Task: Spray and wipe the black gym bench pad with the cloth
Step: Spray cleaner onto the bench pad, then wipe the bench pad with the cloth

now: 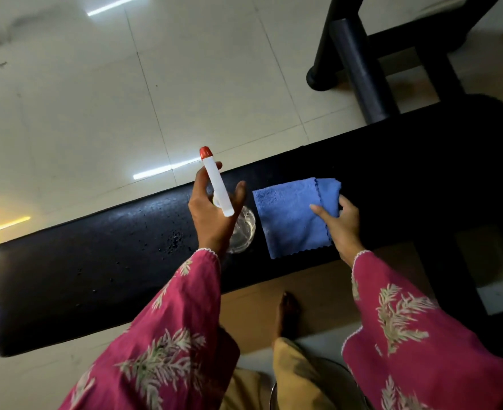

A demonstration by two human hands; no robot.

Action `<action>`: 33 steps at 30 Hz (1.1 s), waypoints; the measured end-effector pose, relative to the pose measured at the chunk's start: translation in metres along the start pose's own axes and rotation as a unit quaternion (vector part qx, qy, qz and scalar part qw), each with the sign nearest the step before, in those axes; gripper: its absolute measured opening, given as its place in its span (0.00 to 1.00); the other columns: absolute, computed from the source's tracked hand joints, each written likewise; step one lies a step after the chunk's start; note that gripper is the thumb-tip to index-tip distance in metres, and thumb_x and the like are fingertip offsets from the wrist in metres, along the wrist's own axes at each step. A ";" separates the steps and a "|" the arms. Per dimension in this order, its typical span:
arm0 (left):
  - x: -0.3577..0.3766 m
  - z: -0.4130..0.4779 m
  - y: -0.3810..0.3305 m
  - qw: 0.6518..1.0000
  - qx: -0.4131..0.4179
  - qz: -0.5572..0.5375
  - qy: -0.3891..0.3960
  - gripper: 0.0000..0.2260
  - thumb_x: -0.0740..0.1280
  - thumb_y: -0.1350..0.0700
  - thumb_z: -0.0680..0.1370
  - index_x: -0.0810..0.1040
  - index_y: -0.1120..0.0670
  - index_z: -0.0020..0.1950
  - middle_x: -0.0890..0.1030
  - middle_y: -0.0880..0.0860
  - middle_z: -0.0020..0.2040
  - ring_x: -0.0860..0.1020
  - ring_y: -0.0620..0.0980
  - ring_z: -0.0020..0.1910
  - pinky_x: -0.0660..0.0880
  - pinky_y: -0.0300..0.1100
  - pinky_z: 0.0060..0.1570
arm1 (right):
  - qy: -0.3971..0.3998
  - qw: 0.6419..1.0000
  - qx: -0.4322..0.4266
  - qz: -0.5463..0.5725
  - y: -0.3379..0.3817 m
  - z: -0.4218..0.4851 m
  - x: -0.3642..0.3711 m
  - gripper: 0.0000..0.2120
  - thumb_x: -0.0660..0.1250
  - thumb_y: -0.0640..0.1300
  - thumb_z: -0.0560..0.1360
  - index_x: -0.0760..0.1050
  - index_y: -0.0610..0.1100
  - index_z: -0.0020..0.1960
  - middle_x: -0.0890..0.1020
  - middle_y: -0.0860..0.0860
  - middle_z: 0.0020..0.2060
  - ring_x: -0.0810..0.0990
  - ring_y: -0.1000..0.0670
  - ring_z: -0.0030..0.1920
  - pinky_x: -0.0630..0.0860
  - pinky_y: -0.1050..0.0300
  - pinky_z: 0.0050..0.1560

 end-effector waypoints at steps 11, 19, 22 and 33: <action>0.003 0.009 0.006 0.999 0.021 0.030 -0.012 0.26 0.74 0.57 0.70 0.66 0.53 0.63 0.78 0.33 0.44 0.77 0.40 0.36 0.76 0.42 0.46 | 0.059 0.991 0.100 0.072 -0.027 -0.013 -0.003 0.08 0.71 0.42 0.71 0.77 0.40 0.47 0.83 0.46 0.44 0.82 0.56 0.41 0.79 0.64 0.43; -0.029 -0.074 0.089 0.982 -0.188 0.006 0.002 0.36 0.76 0.56 0.68 0.62 0.55 0.71 0.68 0.54 0.68 0.70 0.52 0.65 0.69 0.39 0.62 | 0.068 0.988 0.103 0.088 -0.009 -0.027 -0.001 0.06 0.72 0.40 0.70 0.77 0.46 0.44 0.83 0.49 0.42 0.83 0.55 0.41 0.78 0.65 0.37; -0.008 -0.111 0.103 0.971 -0.231 -0.002 0.066 0.16 0.69 0.65 0.73 0.74 0.59 0.61 0.78 0.56 0.56 0.77 0.53 0.55 0.73 0.27 0.48 | 0.103 0.986 0.107 0.081 -0.005 -0.040 0.002 0.07 0.72 0.40 0.70 0.78 0.44 0.47 0.83 0.47 0.44 0.83 0.52 0.43 0.79 0.62 0.41; 0.059 -0.125 0.114 0.820 -0.419 -0.235 0.310 0.30 0.62 0.40 0.72 0.74 0.64 0.62 0.79 0.58 0.56 0.76 0.55 0.59 0.73 0.49 0.61 | 0.237 0.938 0.163 0.194 0.014 -0.101 0.036 0.21 0.69 0.41 0.63 0.75 0.38 0.55 0.84 0.46 0.46 0.83 0.50 0.46 0.80 0.59 0.43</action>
Point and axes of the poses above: each hand's wrist, its own z-axis towards the middle knuckle, its own x-axis out of the palm, y = z × x, the point moved 8 cm from there along z, towards the middle knuckle
